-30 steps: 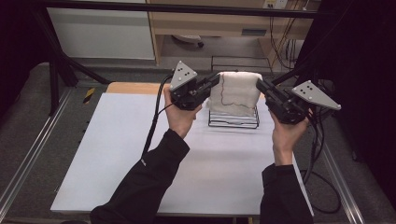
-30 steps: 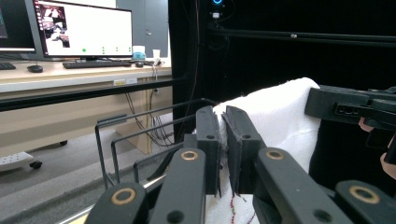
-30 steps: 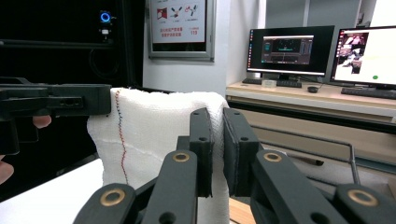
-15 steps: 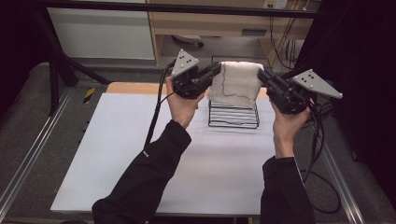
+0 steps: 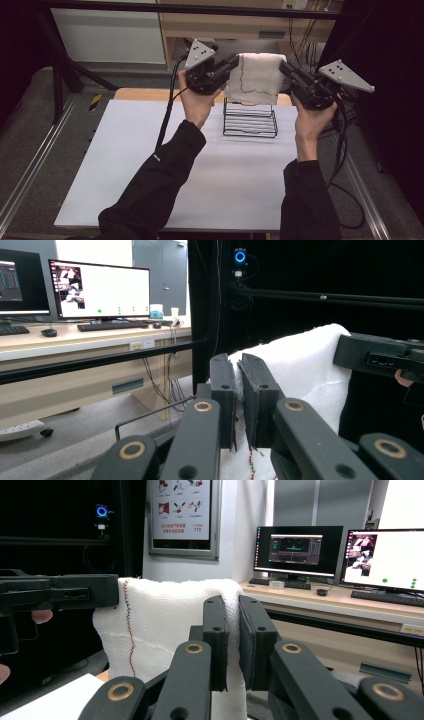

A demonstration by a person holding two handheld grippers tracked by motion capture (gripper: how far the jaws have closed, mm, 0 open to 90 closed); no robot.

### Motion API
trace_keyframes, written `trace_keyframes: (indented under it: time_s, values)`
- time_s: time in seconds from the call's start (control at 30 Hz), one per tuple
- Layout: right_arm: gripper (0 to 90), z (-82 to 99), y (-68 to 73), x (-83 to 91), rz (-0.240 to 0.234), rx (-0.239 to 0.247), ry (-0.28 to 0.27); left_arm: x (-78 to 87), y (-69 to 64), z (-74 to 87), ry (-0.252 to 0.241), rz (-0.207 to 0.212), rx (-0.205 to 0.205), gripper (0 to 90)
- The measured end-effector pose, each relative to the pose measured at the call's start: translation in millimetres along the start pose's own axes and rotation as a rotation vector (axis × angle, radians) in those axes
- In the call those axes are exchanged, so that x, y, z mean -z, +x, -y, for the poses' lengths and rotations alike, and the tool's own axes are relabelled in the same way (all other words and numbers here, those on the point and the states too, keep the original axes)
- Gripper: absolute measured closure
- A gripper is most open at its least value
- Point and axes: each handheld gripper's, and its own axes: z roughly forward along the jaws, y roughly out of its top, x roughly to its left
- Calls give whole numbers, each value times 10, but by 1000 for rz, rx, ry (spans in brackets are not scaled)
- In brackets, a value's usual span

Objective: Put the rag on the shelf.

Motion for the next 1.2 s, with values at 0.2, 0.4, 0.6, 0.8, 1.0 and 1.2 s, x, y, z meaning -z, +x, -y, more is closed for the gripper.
trace_keyframes:
  time_s: [0.2,0.4,0.6,0.8,1.0,1.2]
  values:
    - [832,-61,-44,-59,11,-2,-8,-51,25,-80,0,-5,-18,843]
    - [832,-114,-81,-149,18,-5,-11,-116,64,-147,-9,-18,-17,844]
    - [832,-149,-145,-222,24,-15,-16,-176,82,-210,-10,-22,-26,843]
    - [832,-187,-201,-306,33,-9,-3,-259,116,-263,-11,-31,-18,843]
    - [832,-238,-267,-377,35,-13,-10,-338,152,-304,-17,-33,-16,843]
    - [832,-213,-356,-474,45,-18,4,-446,181,-289,-11,-42,-25,843]
